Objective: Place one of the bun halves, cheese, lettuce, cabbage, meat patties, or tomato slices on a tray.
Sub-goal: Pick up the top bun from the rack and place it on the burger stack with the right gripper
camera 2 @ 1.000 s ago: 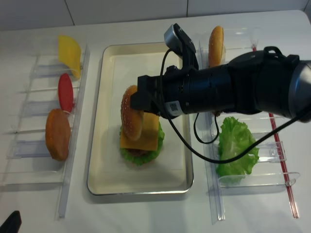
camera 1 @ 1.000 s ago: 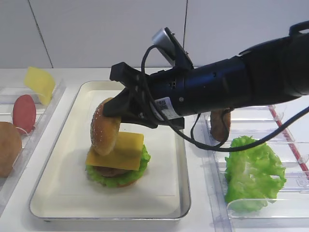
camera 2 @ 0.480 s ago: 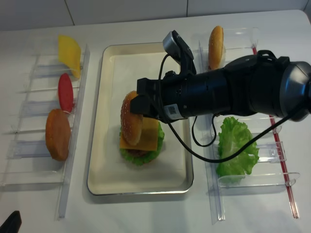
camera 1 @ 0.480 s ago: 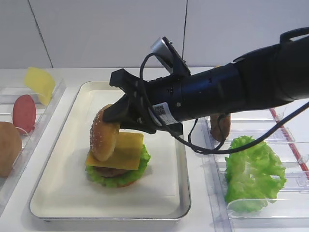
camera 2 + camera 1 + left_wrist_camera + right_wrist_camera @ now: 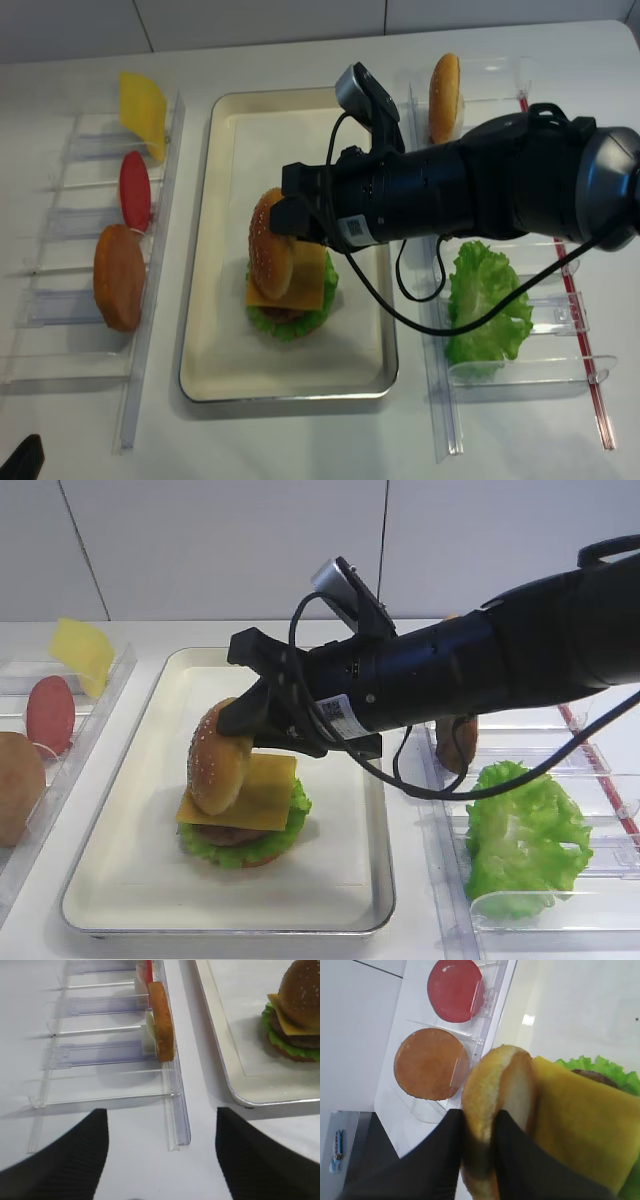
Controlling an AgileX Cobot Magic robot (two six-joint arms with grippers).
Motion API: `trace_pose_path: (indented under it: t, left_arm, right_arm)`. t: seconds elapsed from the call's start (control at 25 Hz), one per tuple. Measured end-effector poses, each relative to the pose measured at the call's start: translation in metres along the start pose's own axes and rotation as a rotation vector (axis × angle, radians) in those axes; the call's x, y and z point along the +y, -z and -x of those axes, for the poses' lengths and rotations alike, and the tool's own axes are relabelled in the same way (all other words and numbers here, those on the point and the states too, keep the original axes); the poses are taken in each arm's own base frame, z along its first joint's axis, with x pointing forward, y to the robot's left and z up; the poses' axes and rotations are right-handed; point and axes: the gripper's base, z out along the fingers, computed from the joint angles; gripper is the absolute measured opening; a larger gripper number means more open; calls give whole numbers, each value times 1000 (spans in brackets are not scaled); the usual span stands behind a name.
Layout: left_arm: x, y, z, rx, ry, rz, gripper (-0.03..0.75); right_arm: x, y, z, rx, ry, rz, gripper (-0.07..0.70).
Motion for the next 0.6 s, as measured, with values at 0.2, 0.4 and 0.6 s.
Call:
trace_pose_path:
  t: [0.2,0.4,0.6]
  left_arm:
    - [0,0,0,0,0,0,448]
    - [0,0,0,0,0,0,448]
    - [0,0,0,0,0,0,448]
  right_arm:
    - [-1,0,0,4,7,-10,202]
    - [-2,0,0,-3,4,-22,202]
    - [-3,1,1,-3,25,-44,202]
